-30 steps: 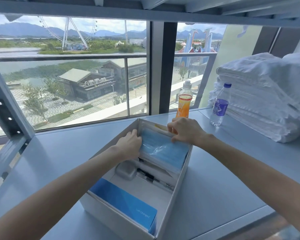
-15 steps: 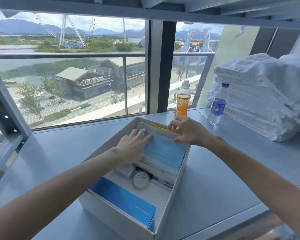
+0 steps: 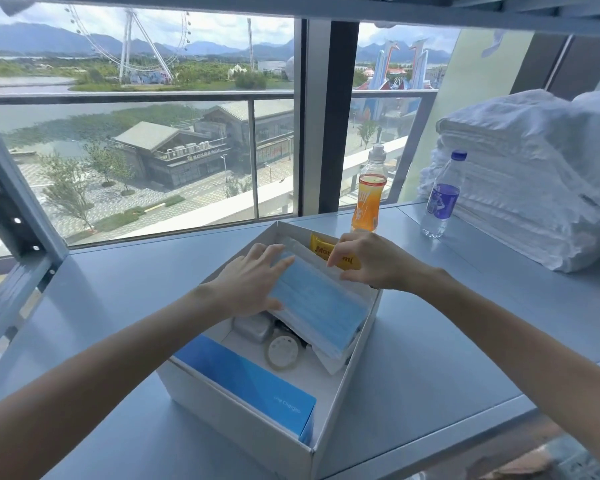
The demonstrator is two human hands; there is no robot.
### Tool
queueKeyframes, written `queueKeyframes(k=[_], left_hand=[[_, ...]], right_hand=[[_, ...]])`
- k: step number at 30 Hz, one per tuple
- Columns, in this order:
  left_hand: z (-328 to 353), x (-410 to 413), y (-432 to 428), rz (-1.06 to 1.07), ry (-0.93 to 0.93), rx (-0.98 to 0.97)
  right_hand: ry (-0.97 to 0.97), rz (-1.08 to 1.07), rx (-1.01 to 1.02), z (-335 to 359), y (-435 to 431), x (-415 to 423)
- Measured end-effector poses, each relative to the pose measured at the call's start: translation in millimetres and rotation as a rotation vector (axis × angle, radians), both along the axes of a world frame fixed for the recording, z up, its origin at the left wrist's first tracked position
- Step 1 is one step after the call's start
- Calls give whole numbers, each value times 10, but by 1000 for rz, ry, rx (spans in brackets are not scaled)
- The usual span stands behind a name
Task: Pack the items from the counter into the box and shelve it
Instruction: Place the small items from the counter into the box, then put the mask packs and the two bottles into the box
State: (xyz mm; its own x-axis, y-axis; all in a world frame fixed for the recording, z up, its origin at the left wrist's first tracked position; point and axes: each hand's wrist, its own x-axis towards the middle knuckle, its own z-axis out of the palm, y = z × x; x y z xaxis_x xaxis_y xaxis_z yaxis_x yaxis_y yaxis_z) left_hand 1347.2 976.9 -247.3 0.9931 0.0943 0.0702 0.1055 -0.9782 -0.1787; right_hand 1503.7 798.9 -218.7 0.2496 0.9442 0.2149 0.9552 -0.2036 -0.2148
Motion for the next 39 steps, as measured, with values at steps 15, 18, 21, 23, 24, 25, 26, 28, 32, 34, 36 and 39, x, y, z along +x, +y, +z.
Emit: queueKeyframes(k=[15,18,21,23,24,25,26,28,32,34,36,39], left_hand=[[-257,179,-19,-116,59,160],[-198,205,-78,-108,77,129],[-74,192,-181,-98,88,69],[44,198,-314,-63,45,-11],[102,209,-406,-46,3,-73],[159,228,-518,-32,-48,-162],[213,253,-647,-22,-100,-267],[283,311,-945,-16,-158,-435],[232,498,-1417,73,-102,-425],[186,612,-1492,154,-99,-427],[154,693,-1501,220,-132,-487],[118,709,-1473,243,-156,-575]], right_hand=[[122,-7,62,-29,-170,224],[175,-24,114,26,-241,336],[158,-17,154,75,-285,531],[132,-40,160,102,-292,721],[121,-54,163,117,-290,828],[110,-62,165,136,-290,939],[100,-65,168,158,-288,1050],[86,-69,181,206,-281,1270],[101,-87,153,281,-269,1657],[93,-64,121,286,-272,1794],[89,-36,108,288,-294,1900],[97,12,122,279,-338,2034]])
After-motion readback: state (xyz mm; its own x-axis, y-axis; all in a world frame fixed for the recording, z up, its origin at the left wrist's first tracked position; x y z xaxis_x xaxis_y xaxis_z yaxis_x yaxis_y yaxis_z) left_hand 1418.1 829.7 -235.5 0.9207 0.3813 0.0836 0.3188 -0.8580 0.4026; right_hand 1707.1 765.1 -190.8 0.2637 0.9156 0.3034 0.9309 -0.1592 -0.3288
